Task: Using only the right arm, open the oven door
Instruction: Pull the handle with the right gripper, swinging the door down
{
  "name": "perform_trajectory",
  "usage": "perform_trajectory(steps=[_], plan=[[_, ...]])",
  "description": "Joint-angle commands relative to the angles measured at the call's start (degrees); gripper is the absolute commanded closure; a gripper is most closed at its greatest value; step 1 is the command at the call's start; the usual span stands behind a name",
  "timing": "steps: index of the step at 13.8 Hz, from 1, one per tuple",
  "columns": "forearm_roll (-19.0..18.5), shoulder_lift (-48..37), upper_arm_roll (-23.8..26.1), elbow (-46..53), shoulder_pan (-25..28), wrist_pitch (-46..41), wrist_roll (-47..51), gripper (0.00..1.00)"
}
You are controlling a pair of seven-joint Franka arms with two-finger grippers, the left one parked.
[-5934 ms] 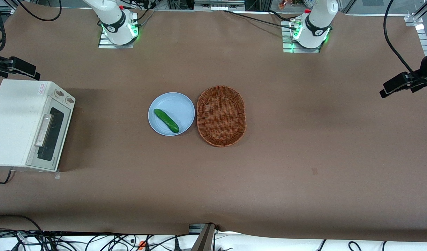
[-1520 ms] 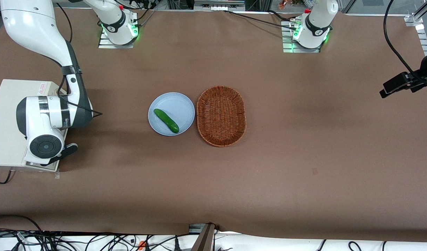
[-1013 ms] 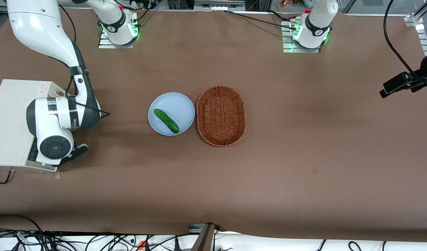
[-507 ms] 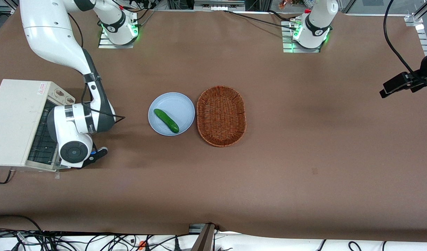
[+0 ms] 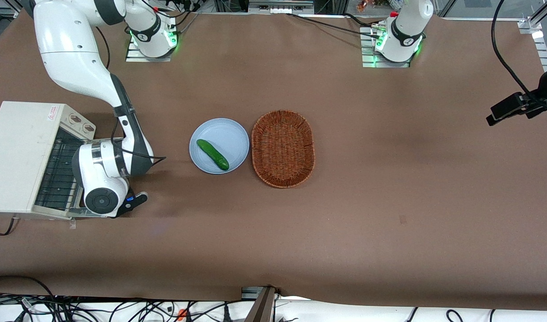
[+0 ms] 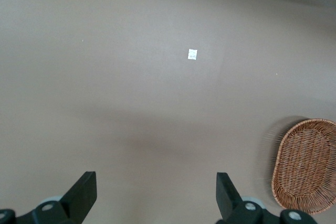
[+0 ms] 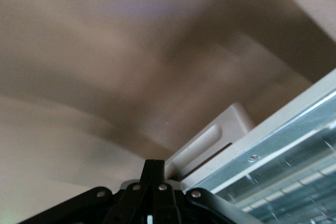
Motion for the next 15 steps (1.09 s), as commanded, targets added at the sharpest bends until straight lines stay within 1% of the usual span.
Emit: perform_trajectory(steps=[1,3,5,9,11,12,14,15], plan=[[-0.8,0.8,-2.4,-2.7,-4.6,-2.8,-1.1,1.00],[0.6,0.9,-2.4,-2.7,-4.9,-2.8,-0.9,1.00],[4.7,0.9,-2.5,-2.7,-5.4,-3.2,-0.8,1.00],[10.6,0.9,-2.6,-2.7,-6.3,-3.6,3.2,1.00],[12.6,0.9,-2.6,-2.7,-6.3,-4.2,5.5,1.00],[14.3,0.9,-2.6,-2.6,-6.2,-4.5,7.2,1.00],[17.8,0.9,-2.5,-2.5,-5.9,-6.7,10.5,1.00],[19.0,0.9,-2.5,-2.2,-5.7,-7.8,12.0,1.00]])
